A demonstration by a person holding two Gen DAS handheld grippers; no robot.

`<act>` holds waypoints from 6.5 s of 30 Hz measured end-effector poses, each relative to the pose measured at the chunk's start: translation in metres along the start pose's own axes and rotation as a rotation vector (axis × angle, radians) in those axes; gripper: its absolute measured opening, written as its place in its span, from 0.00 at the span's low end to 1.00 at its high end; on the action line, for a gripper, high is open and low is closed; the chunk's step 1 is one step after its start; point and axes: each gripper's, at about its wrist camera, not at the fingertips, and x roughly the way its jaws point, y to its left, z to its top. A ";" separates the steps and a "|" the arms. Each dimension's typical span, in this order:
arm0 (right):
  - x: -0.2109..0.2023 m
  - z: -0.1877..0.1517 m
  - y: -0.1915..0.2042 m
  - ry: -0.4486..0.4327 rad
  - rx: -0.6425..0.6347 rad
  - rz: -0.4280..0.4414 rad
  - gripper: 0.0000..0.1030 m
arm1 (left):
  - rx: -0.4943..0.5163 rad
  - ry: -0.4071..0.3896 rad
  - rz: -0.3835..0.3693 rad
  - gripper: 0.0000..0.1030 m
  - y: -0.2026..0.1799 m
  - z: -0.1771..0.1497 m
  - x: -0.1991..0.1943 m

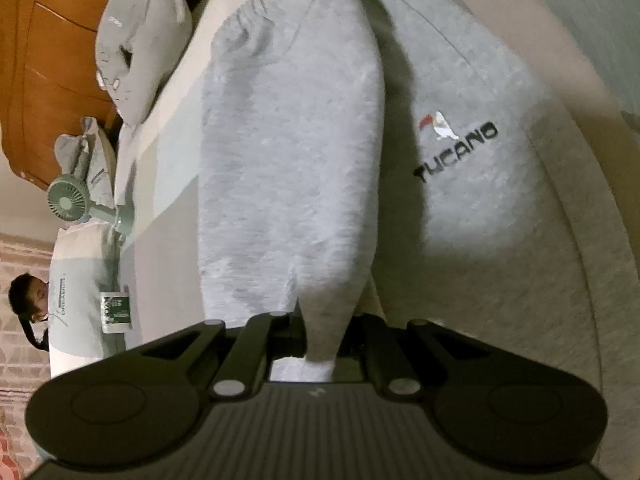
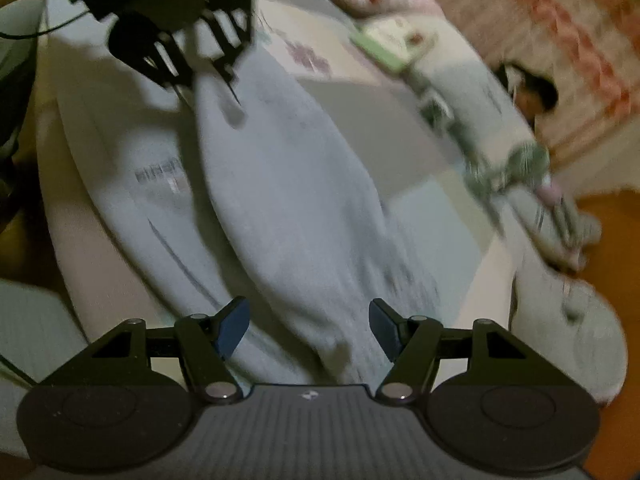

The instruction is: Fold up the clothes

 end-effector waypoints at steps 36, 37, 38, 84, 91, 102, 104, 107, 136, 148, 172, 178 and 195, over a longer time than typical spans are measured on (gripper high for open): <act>0.057 -0.012 0.024 0.077 -0.365 -0.300 0.14 | 0.037 0.053 0.063 0.04 -0.006 0.012 -0.043; 0.054 -0.014 0.022 0.073 -0.383 -0.301 0.13 | 0.024 0.056 0.048 0.04 -0.004 0.016 -0.050; 0.052 -0.016 0.023 0.073 -0.417 -0.302 0.13 | 0.018 0.057 0.036 0.04 -0.003 0.020 -0.055; 0.026 -0.059 0.045 0.169 -0.404 -0.316 0.66 | -0.087 -0.002 -0.124 0.38 -0.054 0.052 -0.095; -0.019 -0.048 0.033 0.186 -0.196 -0.239 0.66 | -0.329 -0.082 -0.167 0.46 -0.023 0.015 -0.131; -0.024 0.018 0.002 -0.051 0.353 -0.132 0.75 | -0.693 -0.026 -0.046 0.60 0.013 -0.040 -0.093; -0.006 0.018 0.004 -0.049 0.470 -0.082 0.75 | -0.768 0.001 -0.080 0.60 0.011 -0.049 -0.073; 0.019 0.012 0.014 -0.020 0.578 -0.048 0.75 | -0.839 0.004 -0.122 0.60 0.001 -0.061 -0.064; -0.004 0.025 0.069 -0.167 0.971 -0.005 0.89 | -1.508 -0.076 -0.241 0.74 -0.043 -0.184 -0.092; 0.011 0.109 0.090 -0.223 0.686 0.114 0.63 | -1.658 0.085 -0.032 0.84 -0.027 -0.242 -0.113; 0.096 0.245 0.171 -0.194 0.173 0.147 0.06 | -1.977 -0.073 -0.229 0.85 -0.016 -0.309 -0.091; 0.074 0.241 0.154 -0.255 0.305 0.357 0.06 | -2.084 -0.183 -0.296 0.86 -0.017 -0.315 -0.074; 0.035 0.183 0.128 -0.227 0.522 0.351 0.31 | -2.282 -0.449 -0.318 0.83 -0.012 -0.359 -0.028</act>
